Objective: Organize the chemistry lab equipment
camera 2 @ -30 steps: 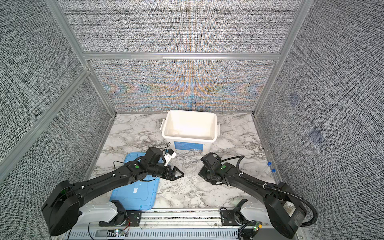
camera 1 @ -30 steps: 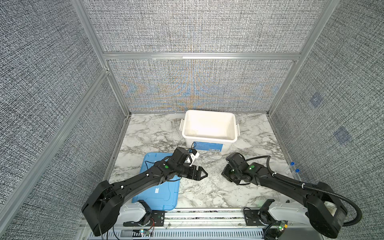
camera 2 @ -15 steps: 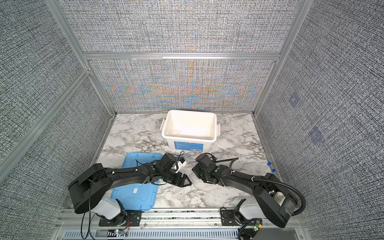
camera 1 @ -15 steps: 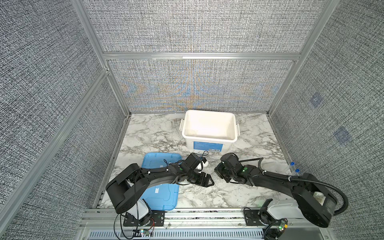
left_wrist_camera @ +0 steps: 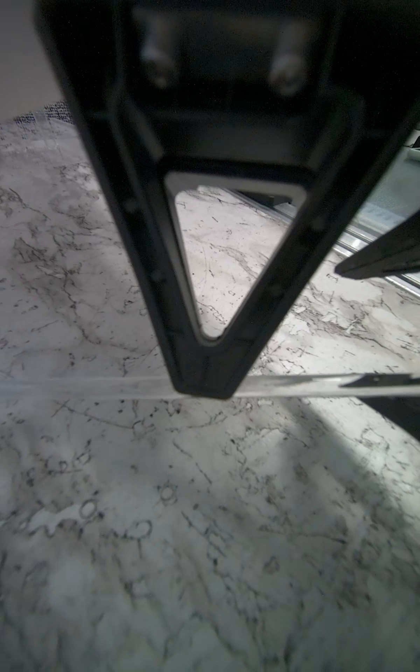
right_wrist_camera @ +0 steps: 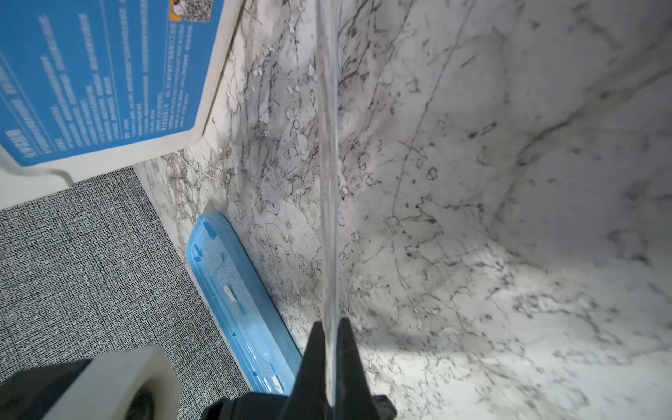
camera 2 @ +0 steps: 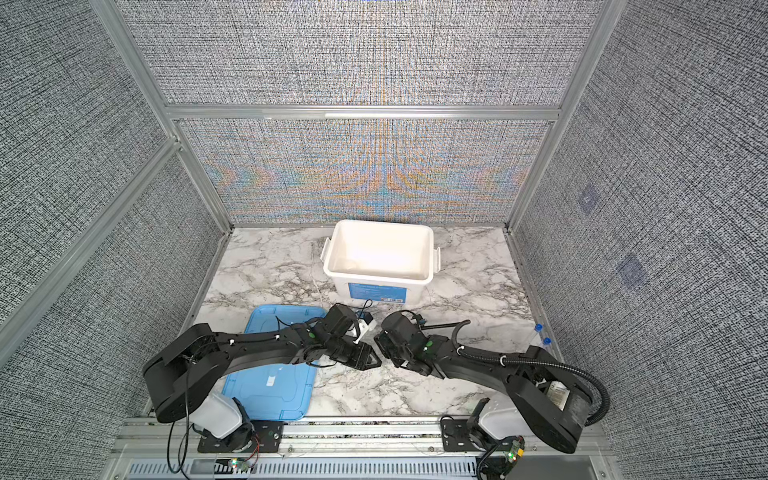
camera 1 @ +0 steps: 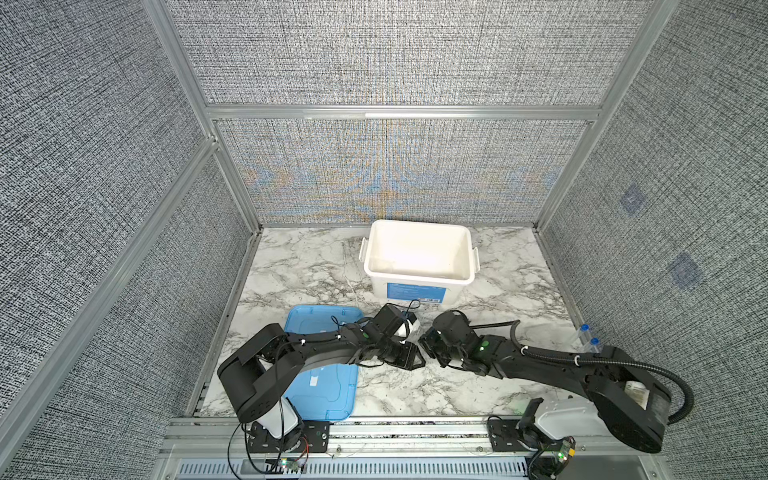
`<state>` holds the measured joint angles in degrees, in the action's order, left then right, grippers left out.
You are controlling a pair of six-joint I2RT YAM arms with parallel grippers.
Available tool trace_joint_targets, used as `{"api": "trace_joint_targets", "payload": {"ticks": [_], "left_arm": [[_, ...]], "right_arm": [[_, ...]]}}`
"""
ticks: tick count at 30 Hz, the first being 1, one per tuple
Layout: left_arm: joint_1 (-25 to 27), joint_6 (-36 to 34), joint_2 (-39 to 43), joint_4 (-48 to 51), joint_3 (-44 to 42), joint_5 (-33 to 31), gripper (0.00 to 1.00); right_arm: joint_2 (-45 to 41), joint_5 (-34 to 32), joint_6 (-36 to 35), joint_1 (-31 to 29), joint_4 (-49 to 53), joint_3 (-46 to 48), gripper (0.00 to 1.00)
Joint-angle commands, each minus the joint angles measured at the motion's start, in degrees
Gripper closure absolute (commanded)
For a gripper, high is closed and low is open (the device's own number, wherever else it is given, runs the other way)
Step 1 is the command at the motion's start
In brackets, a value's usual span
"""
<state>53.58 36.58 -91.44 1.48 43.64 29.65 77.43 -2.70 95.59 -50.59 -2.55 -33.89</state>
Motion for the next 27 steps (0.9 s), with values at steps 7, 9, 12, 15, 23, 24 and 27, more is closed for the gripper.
{"api": "trace_joint_targets", "payload": {"ticks": [7, 9, 12, 15, 23, 24, 27], "left_arm": [[0.0, -1.6, -0.6, 2.0, 1.7, -0.8, 0.81], [0.0, -2.1, 0.1, 2.9, 2.3, -1.1, 0.81], [0.0, -2.8, 1.5, 4.2, 2.8, -2.2, 0.85], [0.0, -3.3, 2.7, 5.7, 2.9, -4.1, 0.91], [-0.9, -3.4, 1.9, 7.7, 3.4, -5.0, 0.98], [-1.0, -3.4, 2.0, 7.9, 3.4, -5.1, 0.98], [-1.4, -3.3, 2.5, 8.4, 3.3, -5.3, 0.99]], "right_arm": [[-2.3, -3.1, 1.6, -2.1, 1.2, -1.0, 1.0], [-3.4, -3.9, 1.3, -2.4, 1.4, -0.6, 1.0], [-6.1, -6.6, 1.7, -3.1, 4.1, -0.5, 0.99], [-8.7, -9.1, 1.5, -3.4, 9.2, -1.5, 0.99], [-17.2, -14.9, -0.9, -3.3, 20.6, 0.2, 0.9], [-19.0, -15.7, -1.8, -3.3, 21.2, 0.9, 0.88], [-24.6, -18.6, -5.5, -3.2, 24.7, 1.6, 0.8]]}}
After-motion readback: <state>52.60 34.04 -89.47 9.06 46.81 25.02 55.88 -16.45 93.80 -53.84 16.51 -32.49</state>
